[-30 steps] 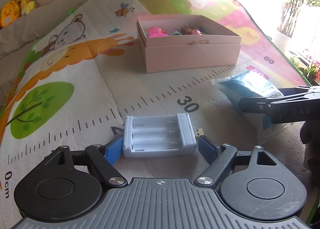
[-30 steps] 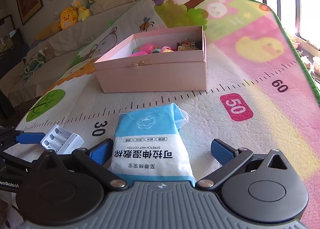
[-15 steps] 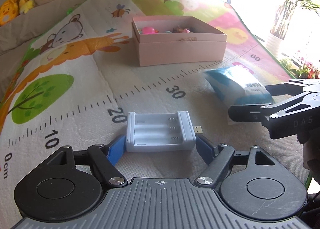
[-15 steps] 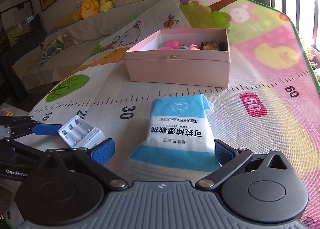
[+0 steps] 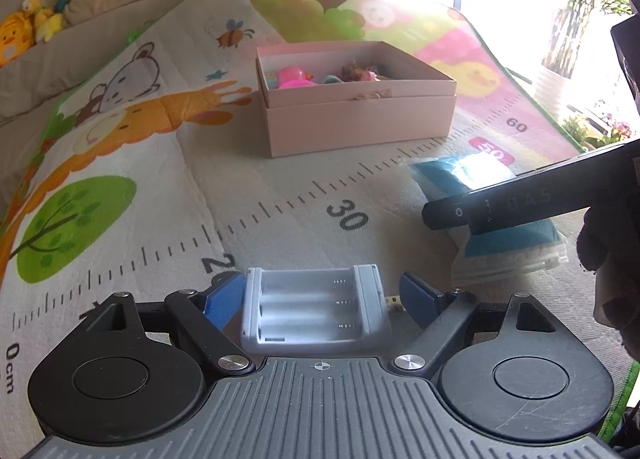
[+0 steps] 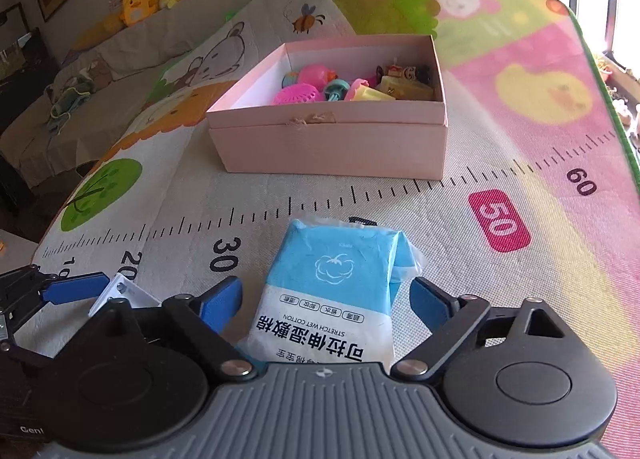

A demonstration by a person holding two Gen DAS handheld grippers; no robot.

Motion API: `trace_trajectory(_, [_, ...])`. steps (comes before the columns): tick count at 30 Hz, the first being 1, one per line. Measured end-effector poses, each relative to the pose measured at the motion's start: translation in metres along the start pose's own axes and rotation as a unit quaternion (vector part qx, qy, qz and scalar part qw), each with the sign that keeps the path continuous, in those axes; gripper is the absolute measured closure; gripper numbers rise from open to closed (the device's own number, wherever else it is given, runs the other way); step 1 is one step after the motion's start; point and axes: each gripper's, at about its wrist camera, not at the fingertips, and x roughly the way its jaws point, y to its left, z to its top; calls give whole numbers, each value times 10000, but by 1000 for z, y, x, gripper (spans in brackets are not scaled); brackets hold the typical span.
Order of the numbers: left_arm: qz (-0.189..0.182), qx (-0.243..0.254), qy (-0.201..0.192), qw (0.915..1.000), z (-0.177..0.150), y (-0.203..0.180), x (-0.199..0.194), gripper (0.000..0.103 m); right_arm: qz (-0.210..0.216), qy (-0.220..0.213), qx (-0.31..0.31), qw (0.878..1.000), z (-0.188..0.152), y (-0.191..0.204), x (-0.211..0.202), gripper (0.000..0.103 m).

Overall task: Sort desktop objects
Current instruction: 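Carry the wipes pack and charger into the pink box and open both grippers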

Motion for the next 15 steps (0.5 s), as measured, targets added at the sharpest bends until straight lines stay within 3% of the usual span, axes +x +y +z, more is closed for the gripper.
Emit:
trace_trajectory(1, [15,32,17,10000,-1,-1,1,20,-56,-5,-50,10000,-2,2,0,26])
trace_trajectory(3, [21,88,30,10000,-3,-2,0,22,-68,-4,-207,9998,-6,5,-4,41])
trace_trajectory(9, [-91,484,-178,9986,-7,-8,-30,22,330,147,-524,9980,-12,0,-42,49])
trace_trajectory(12, [-19,593,-626,9963,19,-3,-56,22,407,-229,-557,9974,6,-8,-87,49])
trace_trajectory(15, [227,761,-1347,9877,64,-1,-79,22,617,-932,-453,9927,37,-17,-143,49])
